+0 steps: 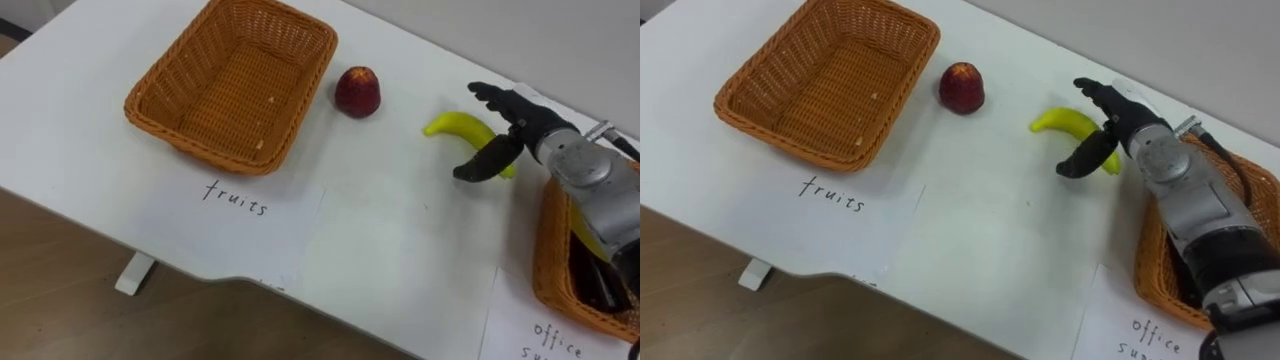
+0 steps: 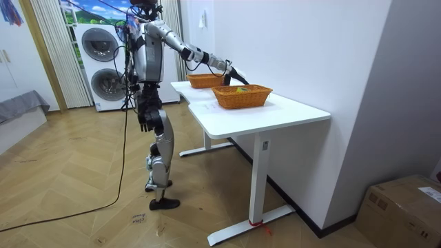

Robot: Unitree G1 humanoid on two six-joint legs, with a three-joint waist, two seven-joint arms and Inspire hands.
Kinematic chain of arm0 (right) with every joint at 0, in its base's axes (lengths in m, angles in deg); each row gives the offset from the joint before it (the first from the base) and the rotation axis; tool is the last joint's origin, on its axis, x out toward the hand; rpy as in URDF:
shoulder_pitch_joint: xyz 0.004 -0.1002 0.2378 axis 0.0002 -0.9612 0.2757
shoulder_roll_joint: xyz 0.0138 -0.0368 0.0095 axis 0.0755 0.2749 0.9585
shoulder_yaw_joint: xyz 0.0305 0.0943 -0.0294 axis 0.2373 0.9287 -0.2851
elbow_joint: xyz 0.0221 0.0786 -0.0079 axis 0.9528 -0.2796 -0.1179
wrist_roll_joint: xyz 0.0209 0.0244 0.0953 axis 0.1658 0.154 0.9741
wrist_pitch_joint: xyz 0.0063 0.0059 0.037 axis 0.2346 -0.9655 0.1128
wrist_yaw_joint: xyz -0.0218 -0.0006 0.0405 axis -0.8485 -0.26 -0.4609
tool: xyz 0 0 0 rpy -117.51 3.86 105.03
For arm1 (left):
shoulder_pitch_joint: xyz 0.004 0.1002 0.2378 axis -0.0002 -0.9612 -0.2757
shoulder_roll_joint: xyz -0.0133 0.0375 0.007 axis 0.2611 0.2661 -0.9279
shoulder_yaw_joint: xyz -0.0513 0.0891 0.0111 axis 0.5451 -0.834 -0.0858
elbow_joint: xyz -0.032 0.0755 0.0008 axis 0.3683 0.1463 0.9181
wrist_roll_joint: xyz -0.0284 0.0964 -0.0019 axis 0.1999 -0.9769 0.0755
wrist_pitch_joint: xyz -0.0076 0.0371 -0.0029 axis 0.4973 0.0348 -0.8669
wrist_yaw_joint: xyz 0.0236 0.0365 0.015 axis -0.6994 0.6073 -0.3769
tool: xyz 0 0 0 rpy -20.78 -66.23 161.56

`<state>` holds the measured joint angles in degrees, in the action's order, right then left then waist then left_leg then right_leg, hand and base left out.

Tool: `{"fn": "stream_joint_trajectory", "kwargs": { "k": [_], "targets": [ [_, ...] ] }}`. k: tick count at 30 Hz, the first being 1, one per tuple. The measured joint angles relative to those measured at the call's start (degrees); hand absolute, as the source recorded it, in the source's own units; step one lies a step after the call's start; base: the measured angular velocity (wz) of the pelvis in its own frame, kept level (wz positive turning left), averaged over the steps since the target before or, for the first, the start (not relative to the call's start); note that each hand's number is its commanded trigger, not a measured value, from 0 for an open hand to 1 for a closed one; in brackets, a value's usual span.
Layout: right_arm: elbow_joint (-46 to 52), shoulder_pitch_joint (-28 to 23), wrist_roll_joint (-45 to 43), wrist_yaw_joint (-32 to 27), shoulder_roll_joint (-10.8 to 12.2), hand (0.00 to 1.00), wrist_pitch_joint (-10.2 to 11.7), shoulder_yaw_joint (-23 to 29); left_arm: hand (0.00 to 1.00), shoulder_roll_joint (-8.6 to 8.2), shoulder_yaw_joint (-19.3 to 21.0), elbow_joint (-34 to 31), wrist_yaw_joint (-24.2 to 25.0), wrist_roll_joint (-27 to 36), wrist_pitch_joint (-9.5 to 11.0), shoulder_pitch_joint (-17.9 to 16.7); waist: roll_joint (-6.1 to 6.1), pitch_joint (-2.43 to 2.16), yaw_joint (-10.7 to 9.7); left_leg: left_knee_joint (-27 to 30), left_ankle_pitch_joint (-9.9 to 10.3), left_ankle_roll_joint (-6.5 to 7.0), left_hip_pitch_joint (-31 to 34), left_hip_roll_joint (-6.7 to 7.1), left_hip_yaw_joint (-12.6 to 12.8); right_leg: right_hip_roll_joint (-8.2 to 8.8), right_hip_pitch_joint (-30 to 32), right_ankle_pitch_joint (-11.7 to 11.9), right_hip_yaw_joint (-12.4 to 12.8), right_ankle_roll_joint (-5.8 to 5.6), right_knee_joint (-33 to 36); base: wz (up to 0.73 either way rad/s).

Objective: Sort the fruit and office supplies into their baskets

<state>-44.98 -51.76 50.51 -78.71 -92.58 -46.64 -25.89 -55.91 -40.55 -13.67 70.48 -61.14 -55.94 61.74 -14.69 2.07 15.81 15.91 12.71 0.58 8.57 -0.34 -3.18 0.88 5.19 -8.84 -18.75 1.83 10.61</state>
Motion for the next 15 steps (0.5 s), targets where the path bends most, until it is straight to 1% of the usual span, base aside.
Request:
{"fn": "stream_joint_trajectory", "kwargs": {
  "k": [2,5,8,10,12,15],
  "targets": [
    [-0.76,0.0,-0.82,0.01,0.0,0.0,-0.02,0.0,0.0,0.2,0.0,0.02,0.05,0.02,-0.08,0.05,0.01,-0.02,0.34,0.02,-0.01,0.0,-0.01,0.0,-0.04,0.0,-0.03,0.0,-0.03,0.0,-0.02,0.0],
    [-1.97,0.0,-0.82,0.01,0.0,0.0,0.01,0.0,0.0,0.51,0.04,0.02,0.07,0.07,-0.78,0.05,0.09,-0.05,0.5,0.31,-0.02,0.0,0.04,0.0,-0.14,0.0,-0.13,0.0,0.01,0.0,-0.05,0.0],
    [-3.15,0.0,-0.86,0.02,0.0,0.0,-0.38,0.0,0.0,0.6,0.04,0.01,0.11,0.05,-1.1,-0.03,0.23,-0.12,0.57,0.47,-0.02,0.0,0.1,0.0,-0.23,0.01,-0.14,0.0,0.09,0.0,-0.04,0.0],
    [-3.38,0.0,-1.1,0.02,0.0,0.0,-0.85,0.0,0.0,0.6,0.05,0.01,0.31,0.04,-1.33,-0.04,0.48,-0.31,0.58,0.63,-0.02,0.0,0.15,0.0,-0.28,0.0,-0.16,0.01,0.08,0.02,0.01,0.0],
    [-3.62,0.0,-1.18,0.02,0.0,0.0,-1.37,0.0,0.0,0.6,0.06,-0.04,0.74,0.04,-1.7,-0.03,0.95,-0.66,0.62,0.78,-0.03,-0.03,0.23,0.01,-0.39,0.01,-0.16,0.05,0.05,0.08,0.12,0.0],
    [-4.18,0.0,-1.18,0.02,0.0,0.0,-1.9,-0.01,0.0,0.81,0.05,-0.03,0.75,0.07,-2.08,-0.04,1.0,-0.78,1.0,0.76,-0.16,-0.22,0.29,-0.01,-0.65,-0.01,-0.14,0.17,-0.16,0.28,0.18,0.0]
  ]
}}
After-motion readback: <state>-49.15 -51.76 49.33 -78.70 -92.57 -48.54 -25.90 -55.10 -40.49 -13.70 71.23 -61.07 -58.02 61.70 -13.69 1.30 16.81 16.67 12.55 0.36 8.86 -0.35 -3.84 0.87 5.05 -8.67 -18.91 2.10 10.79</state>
